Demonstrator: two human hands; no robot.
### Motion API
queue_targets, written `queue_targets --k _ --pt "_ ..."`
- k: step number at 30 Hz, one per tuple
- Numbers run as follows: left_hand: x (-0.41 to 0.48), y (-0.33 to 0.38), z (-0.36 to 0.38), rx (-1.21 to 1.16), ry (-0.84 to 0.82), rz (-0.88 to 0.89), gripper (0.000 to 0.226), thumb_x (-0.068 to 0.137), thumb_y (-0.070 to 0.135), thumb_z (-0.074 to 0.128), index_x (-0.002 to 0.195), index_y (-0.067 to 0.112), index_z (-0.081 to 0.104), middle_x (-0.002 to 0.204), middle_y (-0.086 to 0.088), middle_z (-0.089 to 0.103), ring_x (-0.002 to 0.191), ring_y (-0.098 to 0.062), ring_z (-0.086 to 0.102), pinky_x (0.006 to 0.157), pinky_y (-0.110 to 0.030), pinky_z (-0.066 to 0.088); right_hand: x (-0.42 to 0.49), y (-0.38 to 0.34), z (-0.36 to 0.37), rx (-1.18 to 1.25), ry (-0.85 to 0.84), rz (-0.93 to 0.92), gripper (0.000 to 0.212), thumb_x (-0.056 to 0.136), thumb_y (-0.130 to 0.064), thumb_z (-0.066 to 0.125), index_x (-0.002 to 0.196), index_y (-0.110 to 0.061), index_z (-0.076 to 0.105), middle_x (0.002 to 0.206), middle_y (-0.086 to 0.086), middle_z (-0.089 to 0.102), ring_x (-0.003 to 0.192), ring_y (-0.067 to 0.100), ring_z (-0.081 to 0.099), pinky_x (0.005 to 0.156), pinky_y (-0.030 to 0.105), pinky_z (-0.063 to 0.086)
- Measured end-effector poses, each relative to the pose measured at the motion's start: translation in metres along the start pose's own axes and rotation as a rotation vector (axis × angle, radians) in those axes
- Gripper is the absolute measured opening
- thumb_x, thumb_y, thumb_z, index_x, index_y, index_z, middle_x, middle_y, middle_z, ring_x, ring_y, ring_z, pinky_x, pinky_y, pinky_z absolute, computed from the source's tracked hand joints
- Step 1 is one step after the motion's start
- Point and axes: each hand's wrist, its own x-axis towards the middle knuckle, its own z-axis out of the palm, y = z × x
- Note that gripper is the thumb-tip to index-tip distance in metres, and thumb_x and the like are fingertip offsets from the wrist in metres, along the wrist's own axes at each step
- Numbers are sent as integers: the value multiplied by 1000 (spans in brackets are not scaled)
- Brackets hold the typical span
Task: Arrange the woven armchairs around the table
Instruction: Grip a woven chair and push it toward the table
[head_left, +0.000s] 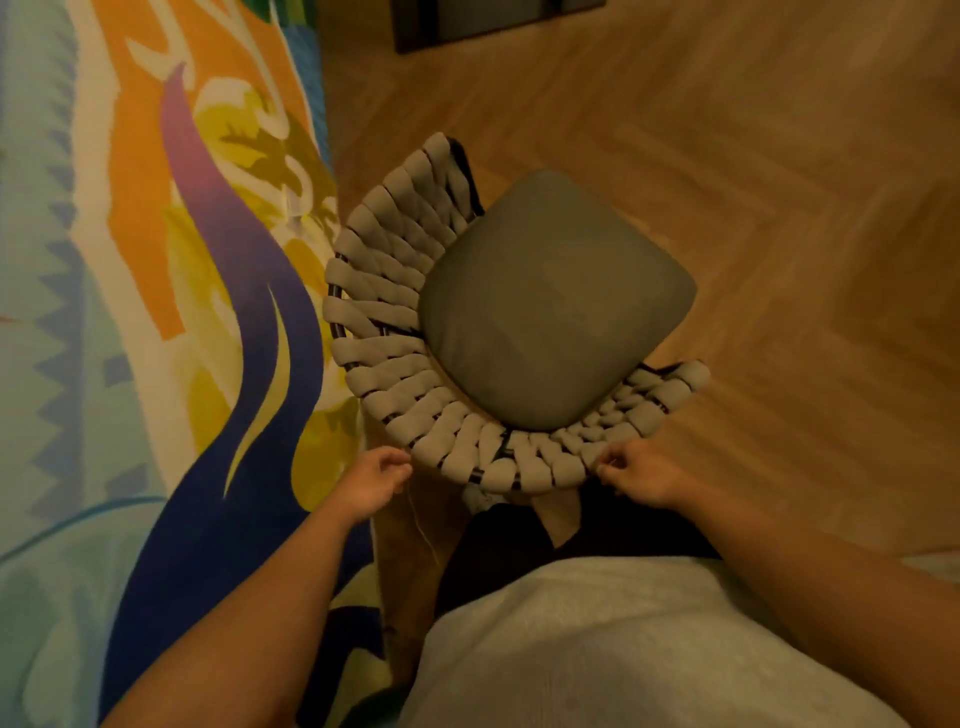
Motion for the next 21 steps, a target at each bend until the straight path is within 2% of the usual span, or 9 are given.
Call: queue_targets --k 3,5,6,9,11,13,16,18,21 --pt "3 -12 -23 38 30 -3 32 103 13 53 134 6 57 131 -12 60 109 -23 60 68 -18 45 -6 -4 24 72 -14 1 10 99 -16 57 102 -16 67 82 -2 64 88 20 64 80 32 51" --pt "3 -17 -34 46 47 -19 33 104 12 52 135 4 57 132 -13 60 106 -23 61 67 -19 46 -7 -1 34 129 -20 24 15 99 -17 57 107 -11 69 88 3 68 90 22 66 85 37 55" --pt "5 -18 -39 45 67 -21 32 104 12 52 135 5 57 131 -12 61 104 -23 62 70 -21 47 -6 0 39 150 -19 37 16 99 -18 57 107 -11 69 93 8 70 90 24 68 86 39 55" --pt "18 -19 -58 39 113 -12 30 104 18 54 132 10 60 128 -11 64 100 -22 67 86 -42 52 -3 4 59 263 -19 76 17 100 -17 55 101 -9 70 98 17 73 86 27 70 79 38 55" --pt "32 -15 -74 23 138 0 30 103 20 56 131 11 60 127 -11 65 100 -22 68 90 -47 53 -1 3 75 344 5 133 22 100 -17 55 100 -1 71 98 21 74 89 33 72 82 43 56" --pt "50 -6 -92 1 166 15 32 103 20 57 133 10 60 128 -11 64 102 -25 68 89 -47 54 3 -3 93 461 27 211 26 100 -21 55 99 0 72 97 20 75 90 34 73 85 48 59" --pt "88 17 -118 -44 203 26 35 103 20 56 136 8 57 133 -13 62 107 -29 67 89 -48 56 9 -28 120 783 62 353 29 102 -28 55 110 -2 67 101 17 72 91 31 74 81 40 61" --pt "119 35 -134 -79 228 29 41 103 22 57 140 8 51 138 -14 58 112 -31 64 92 -50 55 15 -47 136 1091 145 457 38 100 -34 57 122 -3 63 104 17 71 93 31 73 81 40 61" --pt "158 59 -156 -108 278 51 50 101 30 59 145 11 46 141 -11 55 114 -29 63 82 -44 57 27 -76 154 1527 233 541 39 101 -36 56 132 -12 56 113 18 69 100 34 71 84 42 60"
